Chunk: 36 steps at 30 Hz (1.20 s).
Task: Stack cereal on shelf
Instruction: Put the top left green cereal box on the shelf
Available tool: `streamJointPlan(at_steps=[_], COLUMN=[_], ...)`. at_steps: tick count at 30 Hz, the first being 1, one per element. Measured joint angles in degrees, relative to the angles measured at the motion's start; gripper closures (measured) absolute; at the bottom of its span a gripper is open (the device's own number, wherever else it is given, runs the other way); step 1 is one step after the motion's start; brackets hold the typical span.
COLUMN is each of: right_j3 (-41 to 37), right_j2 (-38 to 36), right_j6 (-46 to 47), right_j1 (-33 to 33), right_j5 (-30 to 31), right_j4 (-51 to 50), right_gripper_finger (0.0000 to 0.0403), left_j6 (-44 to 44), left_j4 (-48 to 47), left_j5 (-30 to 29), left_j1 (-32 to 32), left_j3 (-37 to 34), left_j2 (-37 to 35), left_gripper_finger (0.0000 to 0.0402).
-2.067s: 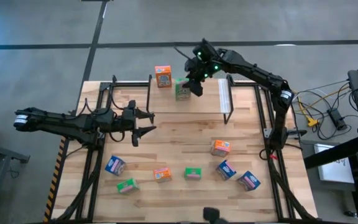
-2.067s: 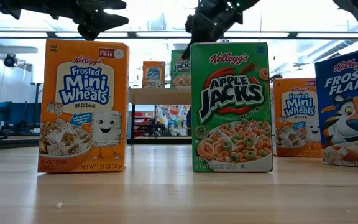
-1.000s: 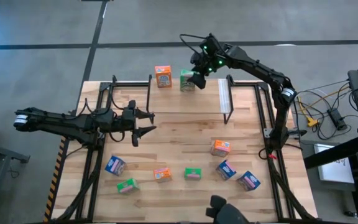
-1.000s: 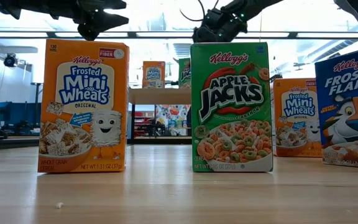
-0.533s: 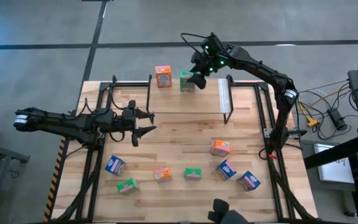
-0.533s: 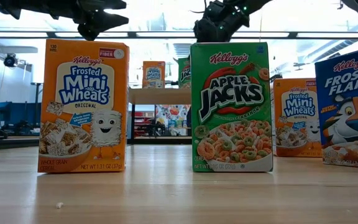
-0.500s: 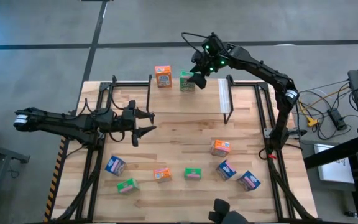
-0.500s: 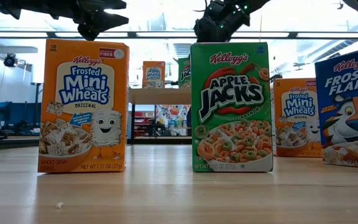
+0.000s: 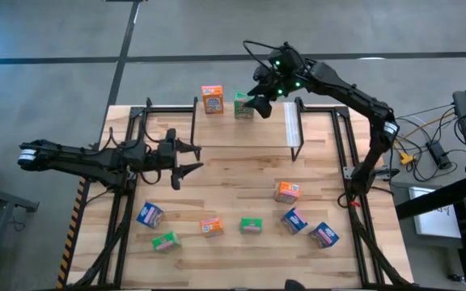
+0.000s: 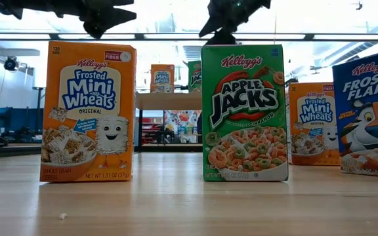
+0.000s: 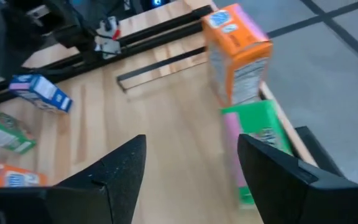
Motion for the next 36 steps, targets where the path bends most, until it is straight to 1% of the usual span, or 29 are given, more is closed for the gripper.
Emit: streamJointPlan(at_steps=[3,5,6,7,10,11,13,17,19,24,29,34,36], right_j3=[0.0,-0.02,-0.02,-0.04,-0.29,-0.5,-1.42,-5.13,-7.55,-12.93,-17.07,-20.03,-20.99], right_j2=[-0.05,0.21,0.42,0.69,1.78,2.03,2.33,2.44,2.45,2.19,2.0,1.72,1.55], right_j6=[0.09,0.0,-0.01,0.0,1.48,2.04,2.2,2.95,3.76,5.85,6.92,8.6,8.89], right_j1=[1.88,3.54,4.42,5.48,8.38,9.17,10.43,12.42,13.45,15.52,16.01,15.97,15.94], right_j5=[0.09,2.29,4.96,8.86,24.04,28.04,32.36,32.9,32.91,32.99,33.3,40.57,42.37], right_j4=[-1.27,-2.37,-2.99,-3.86,-6.49,-7.18,-8.22,-8.16,-7.24,-3.28,1.64,8.48,11.65], right_gripper_finger=[0.0184,0.0202,0.0214,0.0227,0.0272,0.0288,0.032,0.0377,0.0389,0.039,0.039,0.039,0.039], left_j6=[0.62,1.44,1.7,1.84,2.45,2.73,3.05,3.11,3.11,3.09,2.98,2.96,2.96], left_j4=[0.36,0.78,0.82,0.82,0.82,0.82,0.8,0.74,0.51,0.0,-0.23,-0.23,-0.23], left_j5=[0.0,0.0,0.0,0.0,0.0,0.0,0.0,0.0,0.0,0.0,0.0,0.0,0.0], left_j1=[0.0,-0.01,-0.01,-0.01,-0.01,0.0,0.01,-0.01,0.01,-0.01,-0.01,-0.01,0.01], left_j3=[0.0,0.0,0.01,0.0,0.0,0.01,0.01,0.0,0.0,0.01,0.0,0.0,0.02], left_j2=[0.0,0.0,0.0,0.0,-0.02,-0.04,-0.04,-0.04,-0.04,-0.04,-0.04,-0.04,-0.04], left_gripper_finger=[0.0174,0.0174,0.0174,0.0174,0.0174,0.0174,0.0174,0.0174,0.0174,0.0174,0.0174,0.0174,0.0174])
